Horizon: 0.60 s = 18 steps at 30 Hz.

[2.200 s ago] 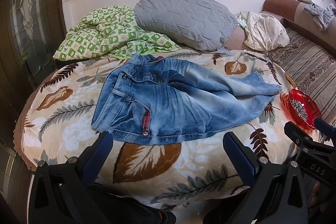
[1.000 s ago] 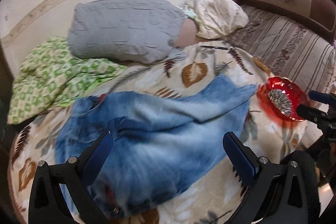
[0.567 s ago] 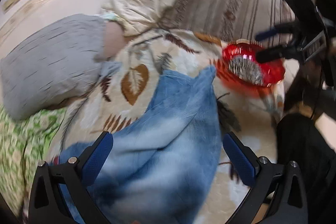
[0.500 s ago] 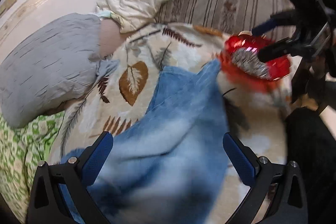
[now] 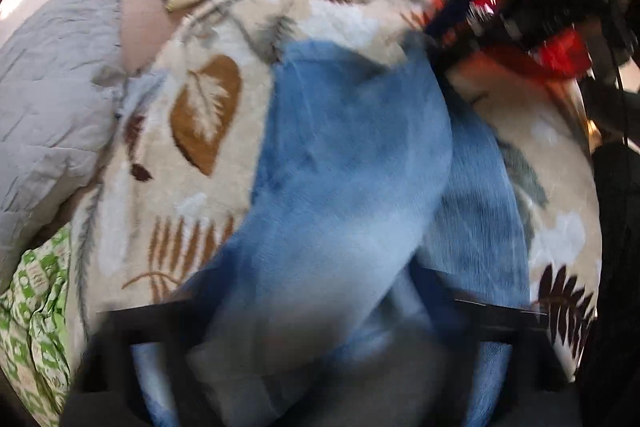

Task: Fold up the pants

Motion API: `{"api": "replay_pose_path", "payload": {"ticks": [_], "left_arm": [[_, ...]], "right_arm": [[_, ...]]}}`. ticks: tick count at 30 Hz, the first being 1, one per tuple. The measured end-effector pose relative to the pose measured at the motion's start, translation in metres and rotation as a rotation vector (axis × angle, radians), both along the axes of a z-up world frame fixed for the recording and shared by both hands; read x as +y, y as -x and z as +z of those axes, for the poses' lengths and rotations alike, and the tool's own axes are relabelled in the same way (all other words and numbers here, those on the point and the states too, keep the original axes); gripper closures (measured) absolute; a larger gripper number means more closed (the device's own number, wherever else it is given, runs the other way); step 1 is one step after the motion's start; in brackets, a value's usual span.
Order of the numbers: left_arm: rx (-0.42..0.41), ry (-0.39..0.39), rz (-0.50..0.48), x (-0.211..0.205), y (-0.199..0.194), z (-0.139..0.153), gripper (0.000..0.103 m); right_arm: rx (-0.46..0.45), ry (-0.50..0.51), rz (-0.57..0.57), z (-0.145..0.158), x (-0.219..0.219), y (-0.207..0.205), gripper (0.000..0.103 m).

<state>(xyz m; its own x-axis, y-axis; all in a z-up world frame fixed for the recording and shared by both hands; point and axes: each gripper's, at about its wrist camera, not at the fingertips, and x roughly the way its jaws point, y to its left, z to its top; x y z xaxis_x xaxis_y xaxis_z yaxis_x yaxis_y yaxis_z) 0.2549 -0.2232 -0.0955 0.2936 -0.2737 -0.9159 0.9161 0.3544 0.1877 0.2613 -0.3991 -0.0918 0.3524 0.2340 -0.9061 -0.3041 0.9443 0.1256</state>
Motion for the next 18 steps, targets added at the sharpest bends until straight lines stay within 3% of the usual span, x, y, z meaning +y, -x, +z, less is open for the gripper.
{"api": "replay_pose_path", "payload": {"ticks": [1,3,6,9,14,18], "left_arm": [[0.011,-0.018,0.006,0.000,-0.001,-0.003,0.078],[0.013,-0.009,0.014,0.002,0.001,0.000,0.085],[-0.034,0.021,0.032,0.006,0.007,0.020,0.095],[-0.096,0.095,0.060,0.015,0.013,0.058,0.096],[-0.178,0.275,0.116,0.039,0.016,0.137,0.096],[-0.190,0.340,0.172,0.040,-0.008,0.161,0.096]], "right_arm": [[-0.013,0.003,-0.003,0.002,-0.001,0.000,0.075],[-0.046,-0.016,0.002,0.010,-0.001,0.007,0.083],[-0.096,-0.002,0.006,0.029,0.003,0.019,0.084],[-0.168,-0.002,-0.007,0.060,0.005,0.035,0.085],[-0.293,-0.062,-0.038,0.140,0.005,0.057,0.087],[-0.327,-0.093,-0.059,0.188,0.003,0.045,0.087]]}}
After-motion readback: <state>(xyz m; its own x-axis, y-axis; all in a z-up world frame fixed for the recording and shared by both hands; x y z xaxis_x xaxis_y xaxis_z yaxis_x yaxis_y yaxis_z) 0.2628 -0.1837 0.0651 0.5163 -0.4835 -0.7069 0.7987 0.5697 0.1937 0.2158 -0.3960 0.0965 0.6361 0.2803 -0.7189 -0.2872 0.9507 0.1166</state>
